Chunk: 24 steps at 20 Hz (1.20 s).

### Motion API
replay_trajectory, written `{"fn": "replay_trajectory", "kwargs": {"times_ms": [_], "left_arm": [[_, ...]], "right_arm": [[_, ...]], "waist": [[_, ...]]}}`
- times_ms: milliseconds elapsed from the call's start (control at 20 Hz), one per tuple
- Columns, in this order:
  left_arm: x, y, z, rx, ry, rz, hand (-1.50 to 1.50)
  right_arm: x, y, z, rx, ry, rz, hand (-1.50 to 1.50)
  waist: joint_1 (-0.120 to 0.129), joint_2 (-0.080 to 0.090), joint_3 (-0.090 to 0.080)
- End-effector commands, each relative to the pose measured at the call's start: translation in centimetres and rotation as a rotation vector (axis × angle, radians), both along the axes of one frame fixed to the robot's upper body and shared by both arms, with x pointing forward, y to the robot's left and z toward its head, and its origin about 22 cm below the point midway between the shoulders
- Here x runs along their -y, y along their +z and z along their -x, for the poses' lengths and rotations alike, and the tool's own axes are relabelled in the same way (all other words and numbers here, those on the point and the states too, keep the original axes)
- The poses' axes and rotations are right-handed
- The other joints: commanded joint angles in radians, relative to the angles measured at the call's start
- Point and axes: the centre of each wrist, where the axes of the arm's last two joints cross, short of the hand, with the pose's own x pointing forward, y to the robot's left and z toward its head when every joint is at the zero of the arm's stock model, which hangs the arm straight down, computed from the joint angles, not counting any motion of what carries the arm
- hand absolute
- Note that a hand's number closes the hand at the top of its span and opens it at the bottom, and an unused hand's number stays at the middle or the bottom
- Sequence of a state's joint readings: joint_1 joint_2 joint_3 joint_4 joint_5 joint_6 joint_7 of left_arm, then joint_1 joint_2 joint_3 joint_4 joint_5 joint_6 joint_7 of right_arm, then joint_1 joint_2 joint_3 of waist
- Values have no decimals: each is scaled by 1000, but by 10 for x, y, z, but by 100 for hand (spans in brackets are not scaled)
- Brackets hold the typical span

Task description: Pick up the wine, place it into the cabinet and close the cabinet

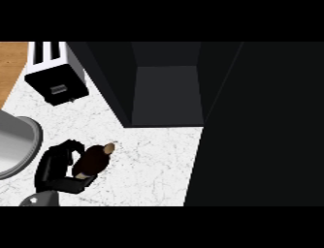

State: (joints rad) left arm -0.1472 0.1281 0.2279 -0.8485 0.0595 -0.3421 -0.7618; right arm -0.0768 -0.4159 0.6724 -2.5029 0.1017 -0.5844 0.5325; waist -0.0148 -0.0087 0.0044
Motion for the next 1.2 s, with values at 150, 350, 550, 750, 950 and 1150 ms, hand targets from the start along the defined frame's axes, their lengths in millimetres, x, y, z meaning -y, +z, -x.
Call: {"fn": "replay_trajectory", "kwargs": {"times_ms": [150,350,550,750,950,1150], "left_arm": [[34,8,8,-53,-167,54,150],[63,23,8,-20,-190,95,150],[66,26,15,-25,-221,69,150],[104,54,18,-22,-236,85,150],[107,77,8,14,-240,64,150],[145,96,0,17,-205,41,150]], "right_arm": [[17,23,37,58,-12,-43,-150],[18,19,33,55,-8,-38,-150],[27,22,43,66,-6,-31,-150],[17,19,39,64,-16,-46,-150],[24,22,36,75,-11,-47,-150],[26,19,42,75,-23,-59,-150]], "waist": [[4,0,-4],[10,3,-4],[4,3,-4],[6,0,-5],[9,4,-4],[-6,3,-5]]}}
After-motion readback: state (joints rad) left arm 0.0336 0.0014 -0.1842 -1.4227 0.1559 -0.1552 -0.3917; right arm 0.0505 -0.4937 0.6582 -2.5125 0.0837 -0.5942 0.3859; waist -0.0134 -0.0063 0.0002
